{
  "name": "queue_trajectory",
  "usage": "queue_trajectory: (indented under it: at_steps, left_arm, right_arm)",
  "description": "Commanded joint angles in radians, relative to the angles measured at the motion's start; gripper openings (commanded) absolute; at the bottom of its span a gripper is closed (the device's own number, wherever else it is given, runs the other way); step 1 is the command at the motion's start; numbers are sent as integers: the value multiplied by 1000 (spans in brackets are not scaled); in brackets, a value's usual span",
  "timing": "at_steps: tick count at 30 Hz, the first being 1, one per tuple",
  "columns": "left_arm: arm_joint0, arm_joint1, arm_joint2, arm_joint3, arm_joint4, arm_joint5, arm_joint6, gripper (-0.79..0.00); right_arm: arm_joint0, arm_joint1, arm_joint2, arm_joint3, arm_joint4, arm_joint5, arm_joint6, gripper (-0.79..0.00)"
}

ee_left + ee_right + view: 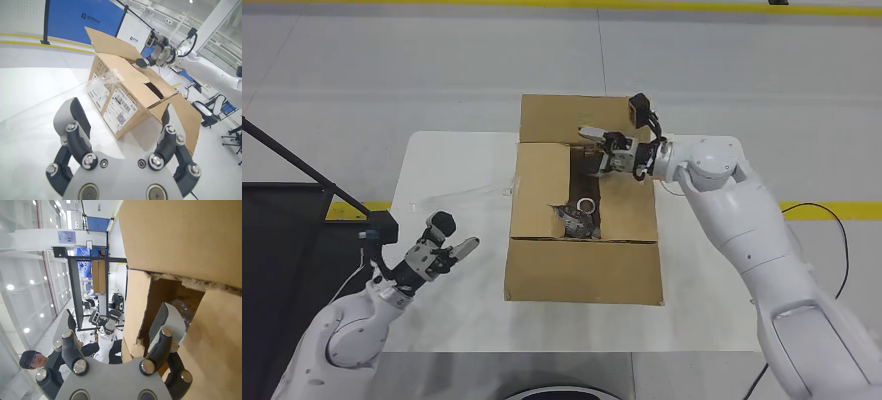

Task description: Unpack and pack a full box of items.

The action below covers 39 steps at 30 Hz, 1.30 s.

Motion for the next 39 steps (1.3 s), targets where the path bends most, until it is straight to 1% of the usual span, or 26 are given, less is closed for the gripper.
queue_trajectory:
  at_steps: [1,6,11,19,27,32,39]
  left_arm:
    - [3,0,-4,3,-15,2,3,0]
    - [5,0,-8,1,-22,3,3,0]
    - [12,-2,-8,-9,-27,18,19,0]
    - [27,-3,-11,-25,-9,31,21,0]
    - [27,-4,9,-33,24,28,13,0]
    - [21,-5,25,-53,77,42,11,0]
    - [11,-10,79,-116,219,117,8,0]
  right_arm:
    - [-9,3,3,-17,-14,19,4,0]
    - [-31,3,1,-50,-29,50,5,0]
    - [-38,-12,-18,-55,-31,63,-8,0]
    - [-22,-50,-56,-8,2,40,-5,0]
    - [13,-89,-59,51,97,-9,40,0]
    - [33,-106,-52,61,130,-34,55,0]
    - [49,-124,-48,34,138,-62,32,0]
